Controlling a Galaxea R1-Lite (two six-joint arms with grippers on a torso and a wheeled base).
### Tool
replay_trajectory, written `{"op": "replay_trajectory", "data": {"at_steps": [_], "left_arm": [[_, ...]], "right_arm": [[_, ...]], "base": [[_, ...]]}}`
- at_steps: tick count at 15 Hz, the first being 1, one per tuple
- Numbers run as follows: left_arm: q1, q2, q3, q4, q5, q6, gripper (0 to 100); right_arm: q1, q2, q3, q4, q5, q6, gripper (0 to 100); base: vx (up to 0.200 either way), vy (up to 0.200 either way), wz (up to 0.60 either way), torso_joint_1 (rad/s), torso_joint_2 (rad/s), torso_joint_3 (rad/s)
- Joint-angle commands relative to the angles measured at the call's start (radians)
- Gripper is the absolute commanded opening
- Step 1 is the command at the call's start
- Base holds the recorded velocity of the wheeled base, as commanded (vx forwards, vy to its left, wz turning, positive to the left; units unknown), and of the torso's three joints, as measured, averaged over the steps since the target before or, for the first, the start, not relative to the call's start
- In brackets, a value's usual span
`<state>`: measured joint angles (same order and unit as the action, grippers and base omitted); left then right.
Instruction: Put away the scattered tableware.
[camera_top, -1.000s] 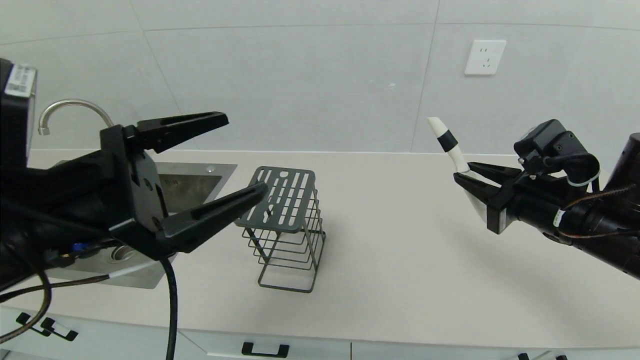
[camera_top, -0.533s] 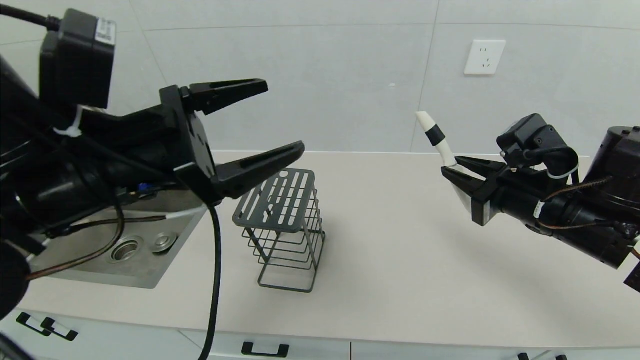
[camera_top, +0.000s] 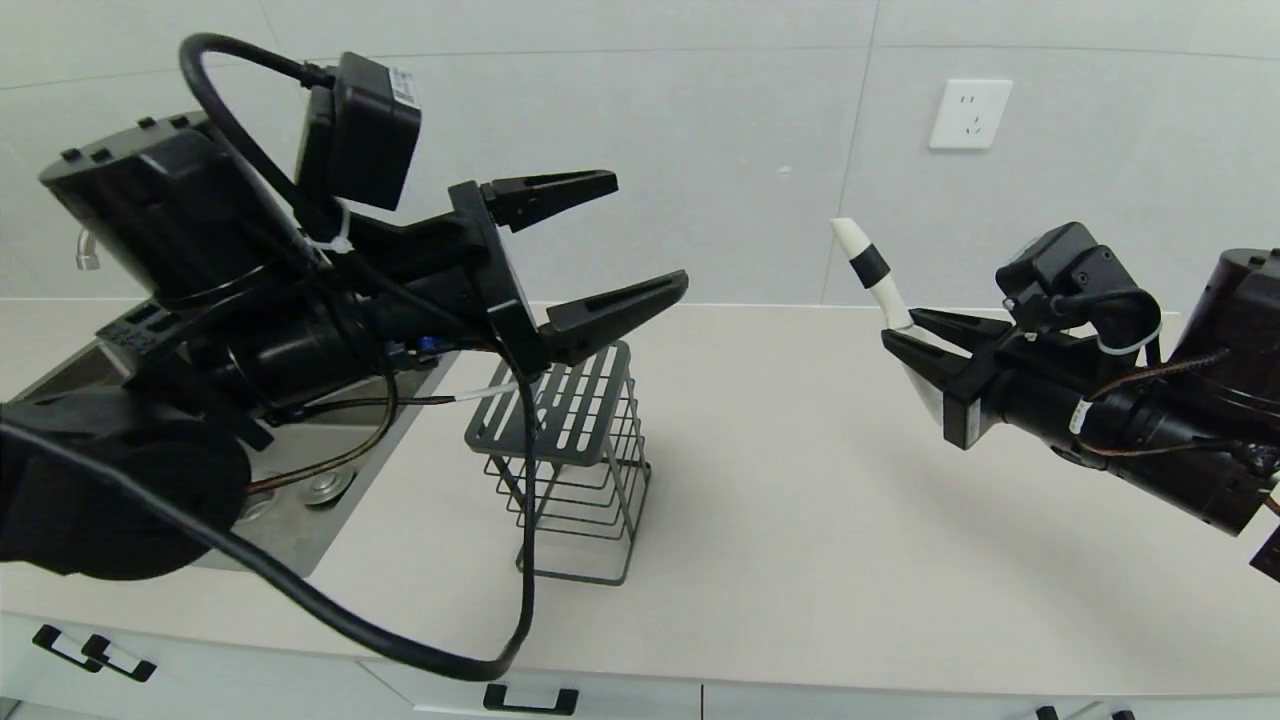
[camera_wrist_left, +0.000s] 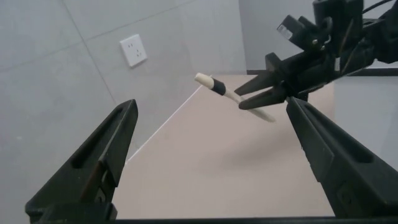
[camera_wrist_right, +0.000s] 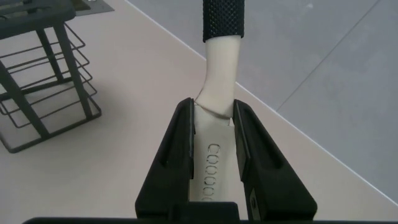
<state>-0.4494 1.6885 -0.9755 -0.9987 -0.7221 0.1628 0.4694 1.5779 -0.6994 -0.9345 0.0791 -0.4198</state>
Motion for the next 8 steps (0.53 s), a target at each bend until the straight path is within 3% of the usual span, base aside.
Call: {"op": "replay_trajectory", "data": {"at_steps": [1,4,8], "left_arm": [[-0.011,0.054,-0.031,-0.001,0.004,0.001,100],[-0.042,0.129,-0.107,-0.032,0.001,0.0,100],[-0.071,0.132,-0.104,-0.034,-0.003,-0.002,100]], "right_arm": [[0.002,-0.019,0.014,-0.001,0.001,-0.001,0],[0.002,-0.041,0.043,-0.001,0.001,-0.001,0],[0.003,-0.056,0.04,-0.001,0.008,-0.001,0]], "base": [[0.0,0.0,0.0,0.0,0.0,0.0],[0.0,0.0,0.0,0.0,0.0,0.0],[0.0,0.0,0.0,0.0,0.0,0.0]]}}
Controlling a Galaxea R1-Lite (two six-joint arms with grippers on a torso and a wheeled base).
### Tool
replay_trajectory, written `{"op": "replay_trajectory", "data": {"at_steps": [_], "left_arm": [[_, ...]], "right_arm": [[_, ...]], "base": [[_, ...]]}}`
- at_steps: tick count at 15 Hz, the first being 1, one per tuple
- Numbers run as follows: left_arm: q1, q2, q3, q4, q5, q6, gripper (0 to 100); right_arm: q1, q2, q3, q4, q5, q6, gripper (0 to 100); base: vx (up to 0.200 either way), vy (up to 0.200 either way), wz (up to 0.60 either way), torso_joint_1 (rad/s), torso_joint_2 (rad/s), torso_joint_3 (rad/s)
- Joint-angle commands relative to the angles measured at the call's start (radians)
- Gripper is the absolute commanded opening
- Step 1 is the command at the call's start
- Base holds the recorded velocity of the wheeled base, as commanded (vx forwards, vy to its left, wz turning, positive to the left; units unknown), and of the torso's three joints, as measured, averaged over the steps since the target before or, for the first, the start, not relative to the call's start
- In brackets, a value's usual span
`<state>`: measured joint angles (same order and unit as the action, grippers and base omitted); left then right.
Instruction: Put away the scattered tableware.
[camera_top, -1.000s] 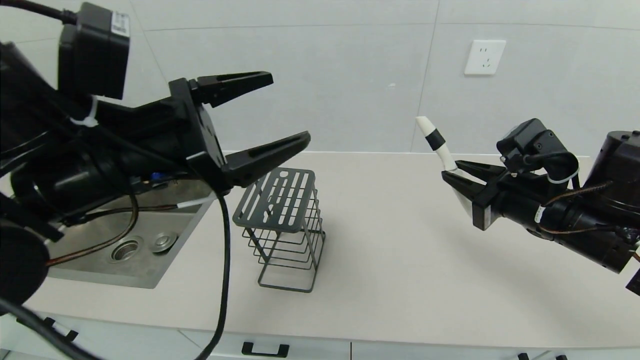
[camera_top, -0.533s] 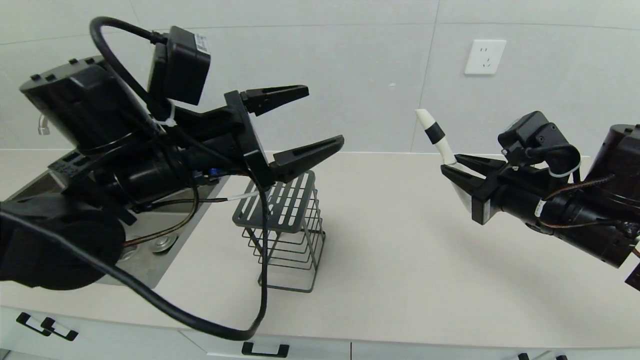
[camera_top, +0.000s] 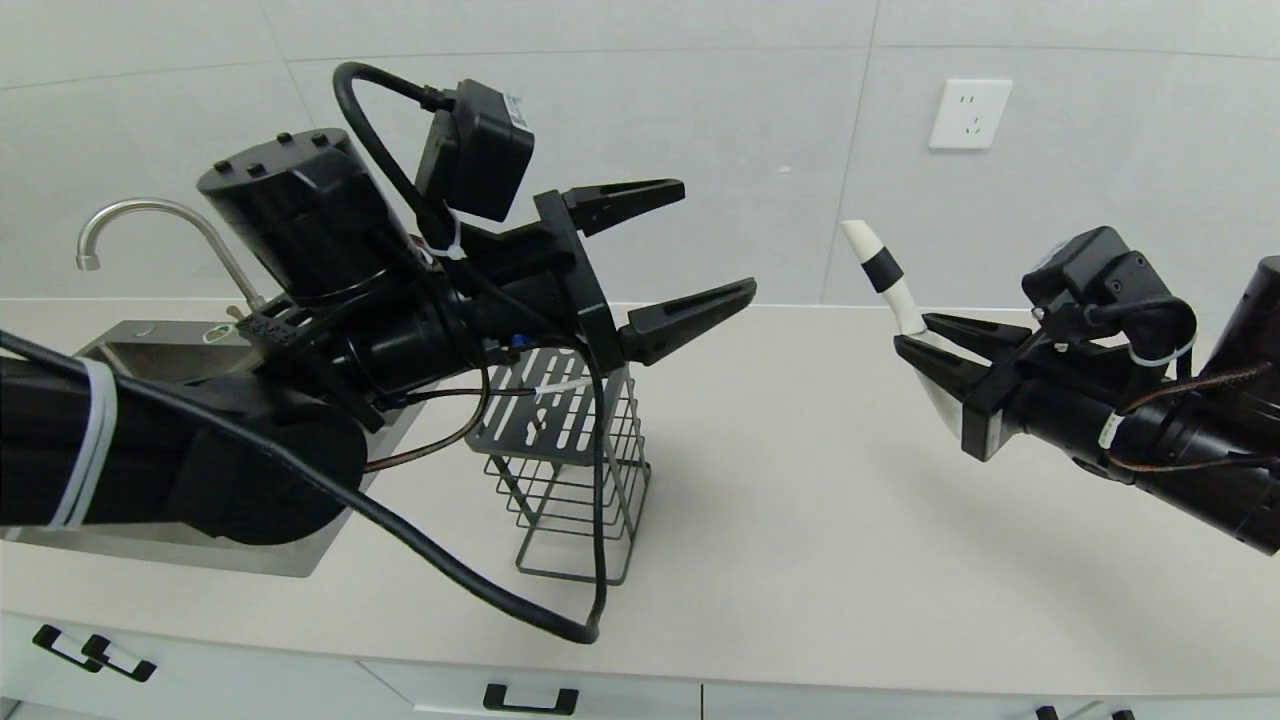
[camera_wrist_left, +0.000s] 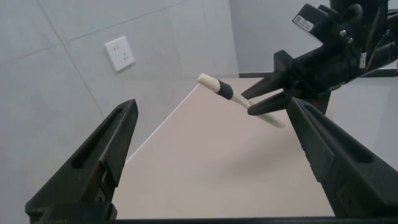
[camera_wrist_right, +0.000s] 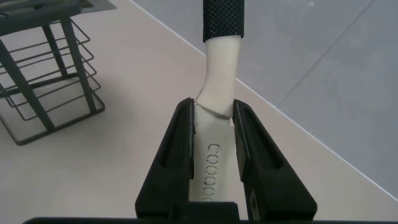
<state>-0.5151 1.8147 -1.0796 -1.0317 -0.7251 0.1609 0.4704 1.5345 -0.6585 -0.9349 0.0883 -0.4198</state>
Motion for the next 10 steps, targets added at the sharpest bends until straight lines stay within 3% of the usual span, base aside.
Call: {"op": "replay_trajectory", "data": {"at_steps": [1,2,6,8,10], "left_arm": [[-0.008,0.006,0.006,-0.001,-0.005,-0.003,100],[-0.014,0.008,0.012,-0.001,-0.016,-0.023,100],[-0.068,0.006,0.015,-0.011,-0.017,-0.198,100],[-0.088,0.038,0.013,-0.031,-0.01,-0.261,100],[-0.109,0.078,0.013,-0.057,0.056,-0.328,100]], "right_arm": [[0.016,-0.014,-0.007,-0.001,0.027,-0.001,0],[0.028,-0.022,-0.013,0.001,0.037,-0.001,0],[0.054,-0.054,-0.013,-0.001,0.041,-0.002,0],[0.054,-0.071,-0.01,-0.001,0.041,-0.002,0],[0.054,-0.077,-0.01,-0.001,0.039,-0.004,0]], "base": [[0.0,0.0,0.0,0.0,0.0,0.0],[0.0,0.0,0.0,0.0,0.0,0.0],[0.0,0.0,0.0,0.0,0.0,0.0],[0.0,0.0,0.0,0.0,0.0,0.0],[0.0,0.0,0.0,0.0,0.0,0.0]]}}
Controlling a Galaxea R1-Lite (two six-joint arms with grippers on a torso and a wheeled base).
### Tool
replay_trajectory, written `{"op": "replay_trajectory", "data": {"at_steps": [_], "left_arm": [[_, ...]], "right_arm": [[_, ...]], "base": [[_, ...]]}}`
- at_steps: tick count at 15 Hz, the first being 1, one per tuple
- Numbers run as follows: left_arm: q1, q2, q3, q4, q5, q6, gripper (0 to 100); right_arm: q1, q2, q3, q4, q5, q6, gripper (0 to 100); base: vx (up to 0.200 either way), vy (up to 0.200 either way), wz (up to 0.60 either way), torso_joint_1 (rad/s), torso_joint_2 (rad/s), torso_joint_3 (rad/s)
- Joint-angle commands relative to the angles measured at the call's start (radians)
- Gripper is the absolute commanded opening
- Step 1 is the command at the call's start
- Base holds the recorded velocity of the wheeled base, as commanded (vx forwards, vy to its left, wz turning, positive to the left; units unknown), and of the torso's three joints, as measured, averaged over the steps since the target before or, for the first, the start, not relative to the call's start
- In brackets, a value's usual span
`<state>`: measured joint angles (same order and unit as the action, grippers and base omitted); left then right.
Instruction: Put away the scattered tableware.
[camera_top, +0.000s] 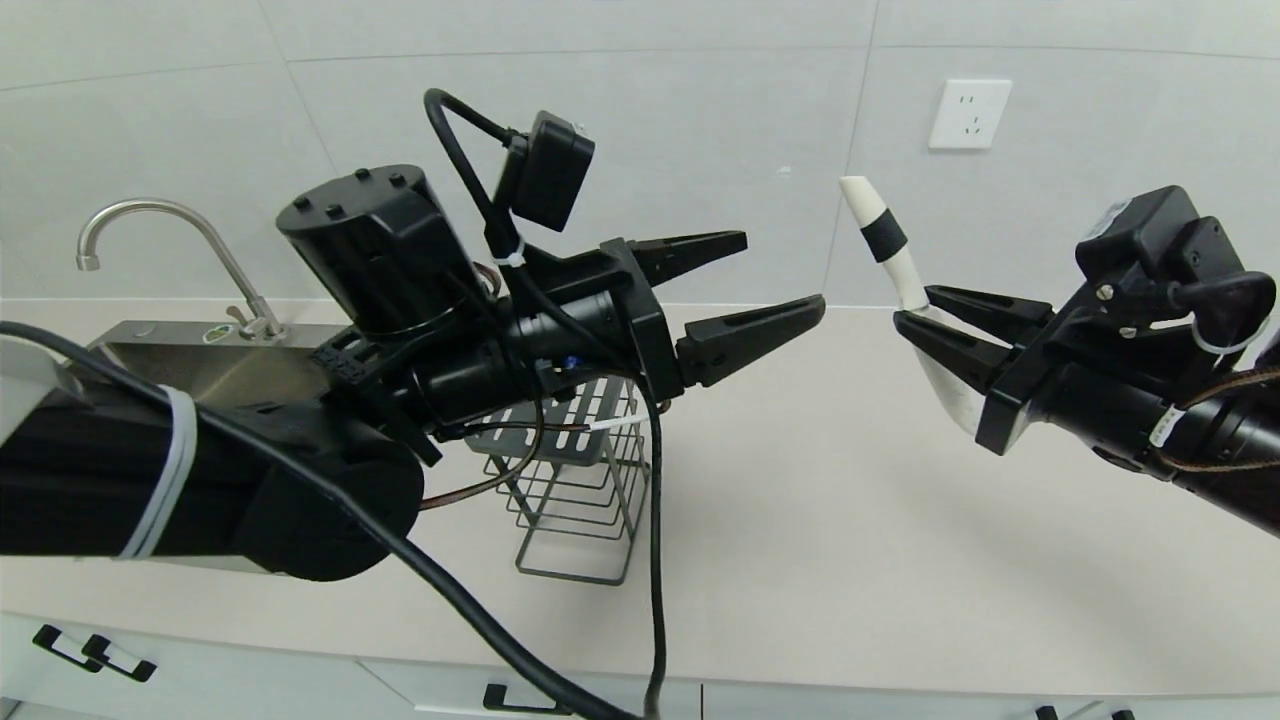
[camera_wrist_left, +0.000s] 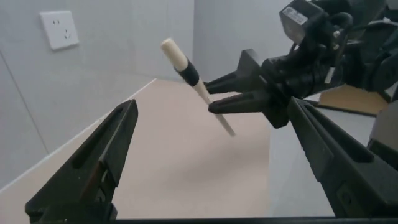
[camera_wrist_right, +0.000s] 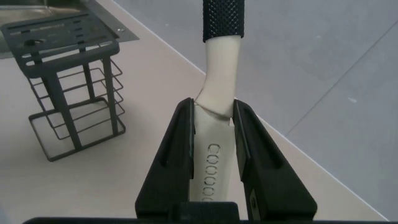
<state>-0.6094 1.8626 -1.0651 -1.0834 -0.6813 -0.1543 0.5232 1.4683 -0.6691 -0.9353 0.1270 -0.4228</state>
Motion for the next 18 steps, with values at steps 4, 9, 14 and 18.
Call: {"op": "replay_trajectory", "data": {"at_steps": [4,9,14,18], "left_arm": [[-0.07,0.06,-0.013,-0.021,0.108,-0.197,100],[-0.127,0.109,-0.105,-0.039,0.177,-0.265,100],[-0.161,0.156,-0.151,-0.046,0.226,-0.266,100],[-0.165,0.214,-0.254,-0.052,0.299,-0.268,100]], "right_arm": [[0.011,-0.011,-0.003,0.0,0.0,-0.002,0],[0.018,-0.013,0.0,0.0,0.003,-0.002,0],[0.037,-0.013,0.0,0.0,0.005,-0.002,0],[0.054,-0.008,0.0,0.001,0.008,-0.002,0]], "base": [[0.0,0.0,0.0,0.0,0.0,0.0],[0.0,0.0,0.0,0.0,0.0,0.0],[0.0,0.0,0.0,0.0,0.0,0.0],[0.0,0.0,0.0,0.0,0.0,0.0]]}}
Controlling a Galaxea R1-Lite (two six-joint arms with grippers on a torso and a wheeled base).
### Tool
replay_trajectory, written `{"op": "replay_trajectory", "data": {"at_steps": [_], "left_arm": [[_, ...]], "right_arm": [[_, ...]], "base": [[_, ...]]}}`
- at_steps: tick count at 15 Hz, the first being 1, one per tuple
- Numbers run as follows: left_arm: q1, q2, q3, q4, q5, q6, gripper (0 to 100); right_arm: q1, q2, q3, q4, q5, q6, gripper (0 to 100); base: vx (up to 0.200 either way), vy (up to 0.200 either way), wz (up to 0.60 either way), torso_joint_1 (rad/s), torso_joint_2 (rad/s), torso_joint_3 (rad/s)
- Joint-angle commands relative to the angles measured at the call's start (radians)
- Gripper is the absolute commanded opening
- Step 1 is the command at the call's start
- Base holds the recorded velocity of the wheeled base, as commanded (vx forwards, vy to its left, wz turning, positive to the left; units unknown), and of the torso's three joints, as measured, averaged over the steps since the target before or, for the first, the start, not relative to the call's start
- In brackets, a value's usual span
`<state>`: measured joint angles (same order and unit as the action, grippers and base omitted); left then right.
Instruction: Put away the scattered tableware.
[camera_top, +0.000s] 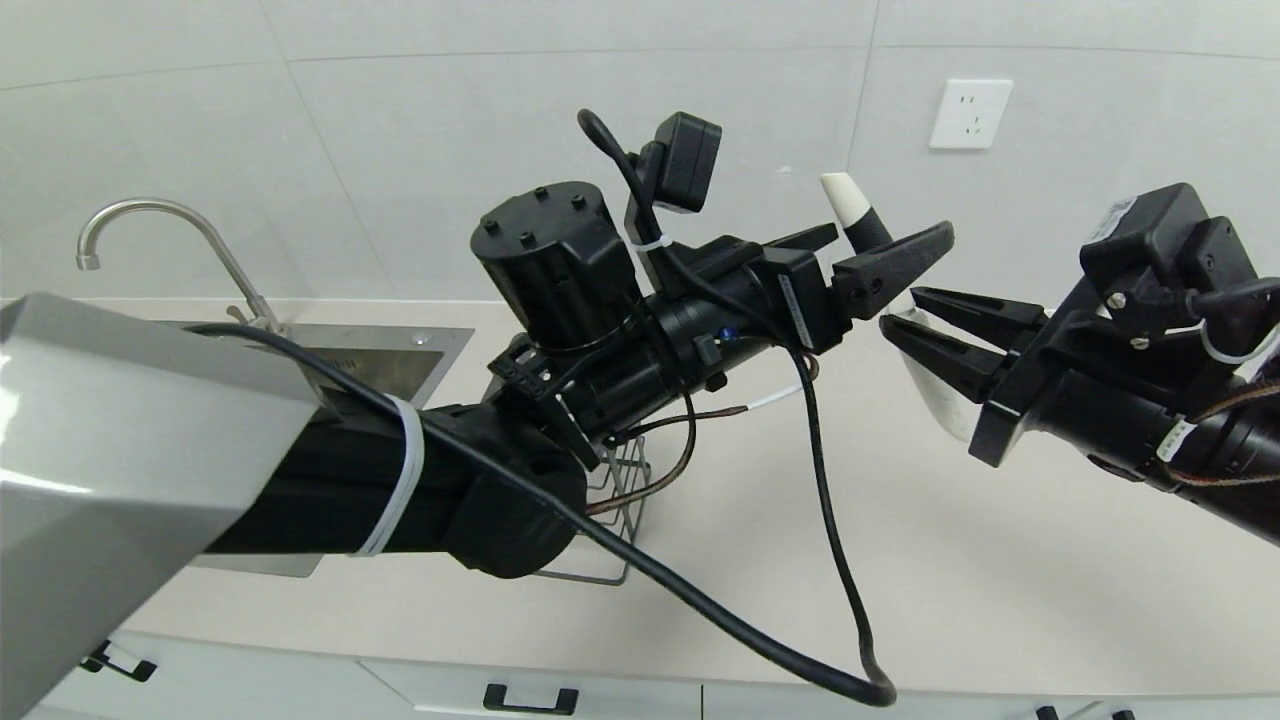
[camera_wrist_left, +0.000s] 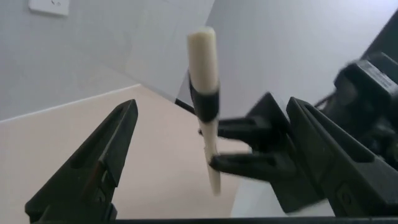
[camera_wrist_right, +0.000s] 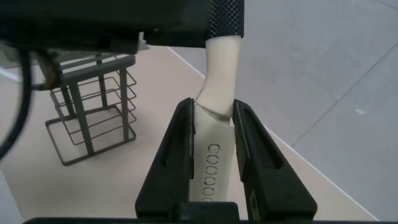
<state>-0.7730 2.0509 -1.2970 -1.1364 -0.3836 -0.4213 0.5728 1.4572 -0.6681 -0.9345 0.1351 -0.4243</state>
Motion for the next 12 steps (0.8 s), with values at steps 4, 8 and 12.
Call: {"op": "replay_trajectory", "data": {"at_steps": [4,8,12], "left_arm": [[-0.002,0.075,-0.051,-0.074,0.009,-0.011,100],[-0.002,0.084,-0.062,-0.12,0.006,-0.011,100],[-0.003,0.086,-0.061,-0.132,0.003,-0.011,0]], "right_arm": [[0.007,0.012,-0.004,-0.001,-0.002,-0.001,0],[0.009,0.017,-0.007,-0.001,-0.003,-0.001,0],[0.009,0.018,-0.019,-0.001,-0.009,-0.001,0]], "base": [[0.0,0.0,0.0,0.0,0.0,0.0],[0.0,0.0,0.0,0.0,0.0,0.0],[0.0,0.0,0.0,0.0,0.0,0.0]]}}
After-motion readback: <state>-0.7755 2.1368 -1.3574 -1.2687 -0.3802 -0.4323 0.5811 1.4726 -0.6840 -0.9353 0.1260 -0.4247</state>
